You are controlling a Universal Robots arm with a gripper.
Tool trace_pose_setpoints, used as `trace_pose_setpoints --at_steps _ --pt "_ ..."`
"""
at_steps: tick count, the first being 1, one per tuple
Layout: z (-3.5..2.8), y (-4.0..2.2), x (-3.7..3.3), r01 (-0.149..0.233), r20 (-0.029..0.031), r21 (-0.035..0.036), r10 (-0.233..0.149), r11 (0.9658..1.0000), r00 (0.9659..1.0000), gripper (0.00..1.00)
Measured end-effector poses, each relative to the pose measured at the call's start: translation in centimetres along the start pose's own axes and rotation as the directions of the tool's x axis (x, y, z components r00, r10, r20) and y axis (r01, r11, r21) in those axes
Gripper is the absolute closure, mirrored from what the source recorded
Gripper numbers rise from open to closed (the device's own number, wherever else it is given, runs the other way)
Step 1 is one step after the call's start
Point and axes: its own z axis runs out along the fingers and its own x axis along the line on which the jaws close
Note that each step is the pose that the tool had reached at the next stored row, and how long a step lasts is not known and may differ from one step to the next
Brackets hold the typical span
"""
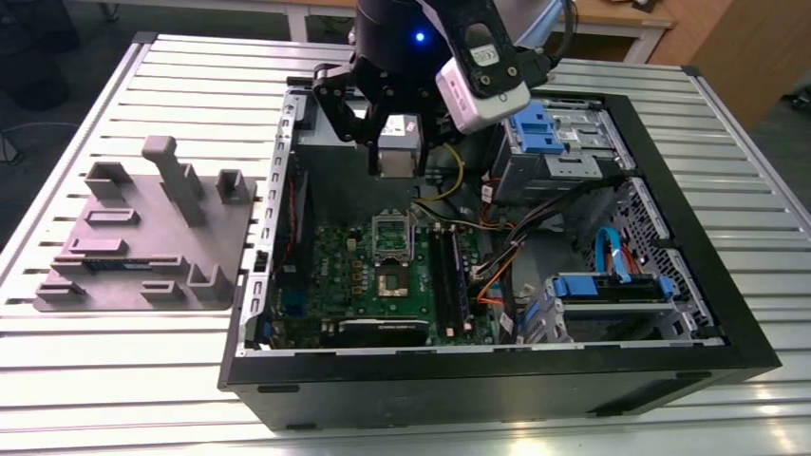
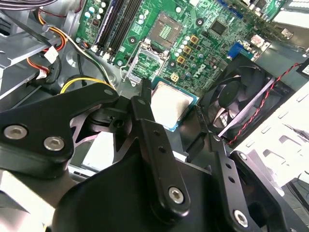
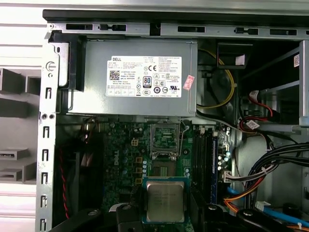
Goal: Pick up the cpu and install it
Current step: 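Place the cpu into insertion slot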
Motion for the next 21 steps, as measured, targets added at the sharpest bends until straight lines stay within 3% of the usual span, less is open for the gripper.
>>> trace_pose_setpoints --at_steps 11,21 --pt "1.60 -0.22 -0.20 -0.007 0.0002 -0.0001 0.007 1.0000 1.0000 0.53" --pt "1.62 -0.22 -0.21 -0.008 0.0002 0.0017 0.008 1.0000 1.0000 0.53"
